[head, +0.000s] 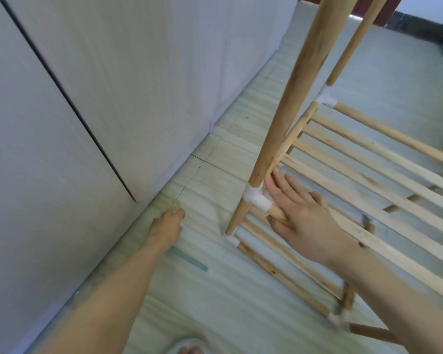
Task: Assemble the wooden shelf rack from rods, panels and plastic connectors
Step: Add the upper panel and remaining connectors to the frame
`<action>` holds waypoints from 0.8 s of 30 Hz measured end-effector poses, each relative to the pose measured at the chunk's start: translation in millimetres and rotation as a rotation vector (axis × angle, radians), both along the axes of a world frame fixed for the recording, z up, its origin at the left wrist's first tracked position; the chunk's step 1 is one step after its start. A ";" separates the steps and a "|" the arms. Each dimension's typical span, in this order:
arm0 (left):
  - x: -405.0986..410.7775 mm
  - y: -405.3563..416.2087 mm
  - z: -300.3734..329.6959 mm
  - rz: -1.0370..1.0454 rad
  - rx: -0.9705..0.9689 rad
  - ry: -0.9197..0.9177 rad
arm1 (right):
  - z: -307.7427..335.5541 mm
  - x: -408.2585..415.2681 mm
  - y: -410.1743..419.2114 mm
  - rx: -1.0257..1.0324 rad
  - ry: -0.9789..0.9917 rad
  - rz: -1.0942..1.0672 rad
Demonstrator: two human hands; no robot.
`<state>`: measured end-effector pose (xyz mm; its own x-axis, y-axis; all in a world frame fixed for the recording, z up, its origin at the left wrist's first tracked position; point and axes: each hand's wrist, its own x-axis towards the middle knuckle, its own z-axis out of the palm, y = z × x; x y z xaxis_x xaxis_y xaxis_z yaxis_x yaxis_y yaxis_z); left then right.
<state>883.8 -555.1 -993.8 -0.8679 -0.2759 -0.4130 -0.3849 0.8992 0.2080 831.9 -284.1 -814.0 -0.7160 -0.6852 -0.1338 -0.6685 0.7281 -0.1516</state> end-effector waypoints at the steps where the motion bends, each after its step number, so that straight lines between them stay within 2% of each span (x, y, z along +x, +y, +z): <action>1: 5.5 3.4 1.8 0.001 0.028 0.012 | -0.4 1.3 0.7 -0.012 -0.003 -0.001; 7: 23.7 9.2 50.5 0.139 0.239 0.107 | 0.9 17.3 6.1 -0.018 -0.050 -0.005; 11: 34.9 17.0 112.4 0.152 0.342 0.287 | 7.4 44.4 20.6 -0.047 -0.081 0.011; 14: 46.2 25.9 157.3 0.108 0.364 0.352 | 12.7 68.0 35.5 -0.069 -0.114 0.040; 21: 85.7 64.8 240.7 0.053 0.438 0.481 | 20.4 110.6 66.9 0.040 -0.130 0.026; 24: 102.0 81.0 277.4 0.032 0.567 0.594 | 26.9 128.3 77.5 0.090 -0.140 0.002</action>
<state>985.8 -474.1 -716.4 -0.9810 -0.1921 0.0283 -0.0917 0.5870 0.8044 960.2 -206.6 -787.1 -0.6847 -0.6675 -0.2926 -0.6469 0.7415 -0.1778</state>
